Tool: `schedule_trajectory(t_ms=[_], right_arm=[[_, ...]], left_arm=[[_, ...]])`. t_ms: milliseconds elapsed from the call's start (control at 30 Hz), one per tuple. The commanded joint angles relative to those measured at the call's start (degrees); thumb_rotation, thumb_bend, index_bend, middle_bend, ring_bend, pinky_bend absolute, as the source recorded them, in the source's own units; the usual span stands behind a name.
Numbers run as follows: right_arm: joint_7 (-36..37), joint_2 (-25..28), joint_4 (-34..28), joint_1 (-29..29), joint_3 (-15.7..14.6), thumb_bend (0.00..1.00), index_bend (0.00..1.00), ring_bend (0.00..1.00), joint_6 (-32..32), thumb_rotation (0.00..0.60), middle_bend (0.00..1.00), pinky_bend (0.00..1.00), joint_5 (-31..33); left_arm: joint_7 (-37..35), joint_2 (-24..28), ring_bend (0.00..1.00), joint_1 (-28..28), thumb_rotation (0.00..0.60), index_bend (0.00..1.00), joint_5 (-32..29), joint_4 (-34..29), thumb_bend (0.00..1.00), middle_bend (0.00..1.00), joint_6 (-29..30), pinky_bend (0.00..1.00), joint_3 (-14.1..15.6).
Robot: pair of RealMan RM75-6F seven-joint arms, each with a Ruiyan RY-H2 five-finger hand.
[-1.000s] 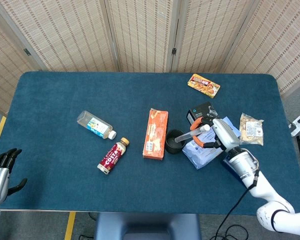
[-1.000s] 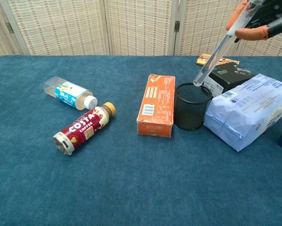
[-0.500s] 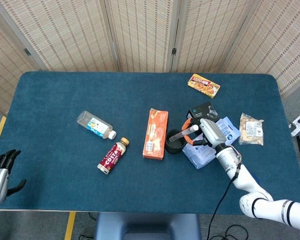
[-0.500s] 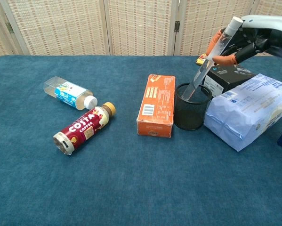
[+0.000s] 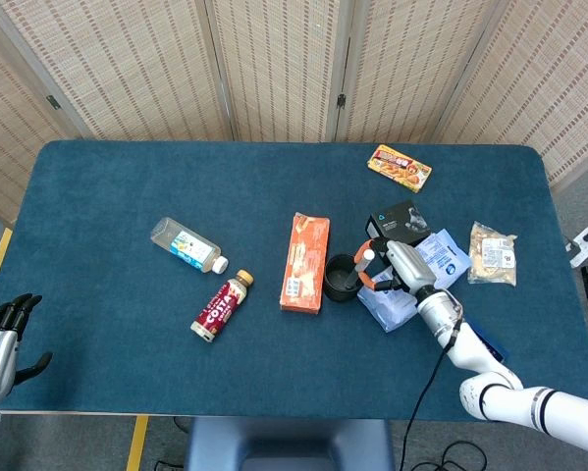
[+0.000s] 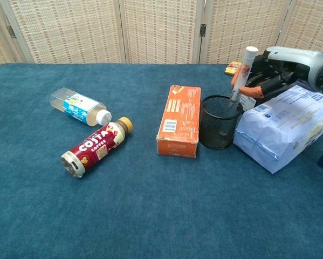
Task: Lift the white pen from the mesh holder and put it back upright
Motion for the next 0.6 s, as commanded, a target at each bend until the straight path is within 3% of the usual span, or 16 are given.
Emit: schedule_trajectory(t_ms=[33,167,367,600], right_arm=[[1.1,1.2,-0.6,-0.4,0.0,0.32,0.12,0.09,0.3,0.6,0.21,0.16,-1.7],[1.6,3.7,-2.2,-1.5,0.0,0.31,0.01,0.06,2.1,0.6,0.16,0.15,-3.8],[-1.0,10.4,-6.3,-5.9,-0.7,0.31,0.0,0.05,10.1,0.6,0.14,0.14,-8.3],[-13.7,17.3,-9.3,-13.2,-4.2,0.31,0.0,0.05,20.8,0.6,0.15,0.14,-11.1]], left_arm=[[0.0,-0.1,0.19,0.0,0.6,0.18,0.0,0.0,0.25,0.18,0.0,0.12,0.0],[-0.1,-0.2,0.19,-0.1,0.6,0.18,0.1,0.2,0.25,0.18,0.0,0.12,-0.1],[-0.4,-0.1,0.19,-0.2,0.6,0.18,0.2,0.3,0.25,0.18,0.2,0.12,-0.3],[-0.2,-0.3,0.19,-0.4,0.6,0.18,0.5,0.2,0.25,0.18,0.5,0.12,-0.5]])
